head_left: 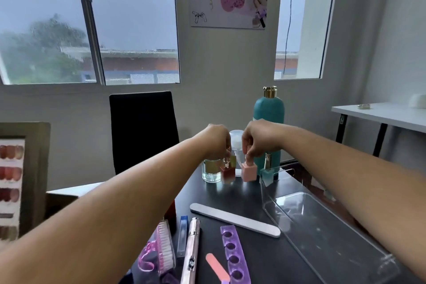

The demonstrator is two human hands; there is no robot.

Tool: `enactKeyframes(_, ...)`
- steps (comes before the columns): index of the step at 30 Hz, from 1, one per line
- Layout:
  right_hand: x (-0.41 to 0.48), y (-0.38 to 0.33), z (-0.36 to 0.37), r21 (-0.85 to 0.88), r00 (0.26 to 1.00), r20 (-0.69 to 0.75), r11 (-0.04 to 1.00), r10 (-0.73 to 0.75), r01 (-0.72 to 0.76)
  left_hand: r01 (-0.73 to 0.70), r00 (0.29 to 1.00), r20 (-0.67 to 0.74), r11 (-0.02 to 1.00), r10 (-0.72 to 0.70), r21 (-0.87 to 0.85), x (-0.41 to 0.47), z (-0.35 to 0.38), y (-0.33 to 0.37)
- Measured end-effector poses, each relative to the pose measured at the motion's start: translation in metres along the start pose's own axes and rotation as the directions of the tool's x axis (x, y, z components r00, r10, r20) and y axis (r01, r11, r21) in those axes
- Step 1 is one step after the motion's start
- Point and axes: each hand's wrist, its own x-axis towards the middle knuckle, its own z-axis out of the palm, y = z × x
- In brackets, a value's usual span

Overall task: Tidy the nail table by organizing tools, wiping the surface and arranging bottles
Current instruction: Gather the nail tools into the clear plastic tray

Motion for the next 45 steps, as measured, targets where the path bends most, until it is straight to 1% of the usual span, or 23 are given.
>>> enactKeyframes(3,0.004,0.002,0.008,-0.058,1.000,0.031,0.998,0.004,-0.003,-0.013,0.999,0.031,1.000,0.013,0.016,0.007,0.009,0.004)
enactKeyframes(8,0.006,0.004,0.015,-0.052,0.998,0.046,0.998,0.033,-0.030,0.025,0.998,0.056,0.998,-0.028,0.052,0.016,0.020,0.007)
enactKeyframes(12,-0.001,0.002,0.015,-0.040,0.999,0.006,0.998,0.042,-0.042,-0.001,0.998,0.061,0.995,-0.005,0.104,0.012,0.015,0.009)
enactKeyframes(14,-0.006,0.001,0.009,-0.035,0.998,-0.048,0.999,0.036,-0.038,-0.014,0.999,0.036,0.995,0.010,0.102,0.005,0.005,0.008)
enactKeyframes(17,-0.017,-0.001,-0.004,-0.002,0.989,-0.149,1.000,0.022,-0.022,-0.006,0.999,-0.051,0.999,0.008,0.040,-0.019,-0.020,0.004)
enactKeyframes(19,-0.025,-0.007,-0.011,0.069,0.980,-0.201,0.998,0.006,0.008,0.003,0.994,-0.110,1.000,-0.005,-0.024,-0.044,-0.037,-0.001)
enactKeyframes(22,-0.038,-0.031,-0.011,0.153,0.961,-0.259,0.979,-0.095,0.138,0.019,0.979,-0.196,0.989,-0.048,-0.148,-0.090,-0.055,-0.012)
enactKeyframes(24,-0.043,-0.053,-0.004,0.169,0.956,-0.235,0.961,-0.175,0.217,0.045,0.975,-0.205,0.981,-0.084,-0.189,-0.122,-0.058,-0.021)
enactKeyframes(28,-0.042,-0.098,0.018,0.130,0.948,-0.148,0.945,-0.282,0.301,0.131,0.976,-0.145,0.970,-0.162,-0.207,-0.174,-0.057,-0.038)
enactKeyframes(31,-0.036,-0.124,0.036,0.098,0.944,-0.108,0.942,-0.312,0.322,0.178,0.976,-0.092,0.963,-0.199,-0.201,-0.205,-0.055,-0.048)
enactKeyframes(34,-0.028,-0.140,0.053,0.015,0.939,-0.082,0.942,-0.333,0.336,0.209,0.978,0.034,0.962,-0.206,-0.174,-0.224,-0.051,-0.054)
enactKeyframes(37,-0.022,-0.148,0.063,-0.042,0.935,-0.106,0.941,-0.338,0.336,0.219,0.972,0.127,0.957,-0.197,-0.190,-0.234,-0.044,-0.059)
enactKeyframes(42,-0.015,-0.148,0.066,-0.034,0.939,-0.102,0.944,-0.330,0.328,0.216,0.975,0.119,0.936,-0.190,-0.277,-0.235,-0.040,-0.065)
enactKeyframes(45,-0.015,-0.143,0.063,-0.055,0.939,-0.105,0.944,-0.328,0.324,0.207,0.978,0.086,0.938,-0.191,-0.278,-0.229,-0.047,-0.067)
